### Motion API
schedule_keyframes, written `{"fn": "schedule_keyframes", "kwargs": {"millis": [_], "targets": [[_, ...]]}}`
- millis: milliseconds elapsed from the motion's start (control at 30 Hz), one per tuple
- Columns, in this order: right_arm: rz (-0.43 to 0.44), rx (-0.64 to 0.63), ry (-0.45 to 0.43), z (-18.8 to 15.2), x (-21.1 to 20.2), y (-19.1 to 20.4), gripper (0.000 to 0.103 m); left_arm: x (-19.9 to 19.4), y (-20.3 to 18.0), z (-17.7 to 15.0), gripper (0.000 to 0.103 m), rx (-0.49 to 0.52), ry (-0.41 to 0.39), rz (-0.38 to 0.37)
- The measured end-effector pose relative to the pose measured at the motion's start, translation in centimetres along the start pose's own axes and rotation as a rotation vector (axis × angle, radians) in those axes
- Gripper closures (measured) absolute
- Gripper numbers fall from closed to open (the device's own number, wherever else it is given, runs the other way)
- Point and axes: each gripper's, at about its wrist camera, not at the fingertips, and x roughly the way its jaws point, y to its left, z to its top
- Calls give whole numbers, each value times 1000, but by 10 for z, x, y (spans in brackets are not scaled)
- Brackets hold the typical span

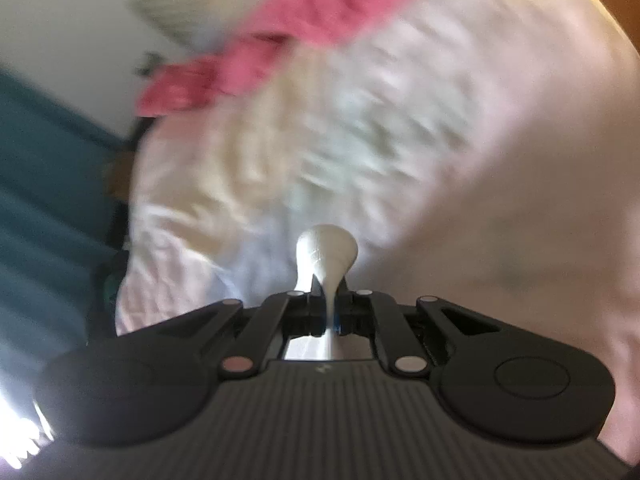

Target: Fold clothes

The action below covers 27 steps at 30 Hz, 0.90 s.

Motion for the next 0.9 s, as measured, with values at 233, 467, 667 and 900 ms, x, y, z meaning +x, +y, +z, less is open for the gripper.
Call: {"fn": "schedule_keyframes", "kwargs": {"millis": [233,467,667,900], "targets": [[8,-27,76,4,-4,-9,94,-9,-3,-7,58,89,-3,14],[13,-71,56,2,-21,-1,65,-31,-25,-2,26,195,-55,126],[169,-255,-94,-7,-55,35,19,-71,-90,-27,12,386,-221,101],[465,-691,16,-71,-81,94,19,-96,-197,-104,8,621,-304,-120]]}}
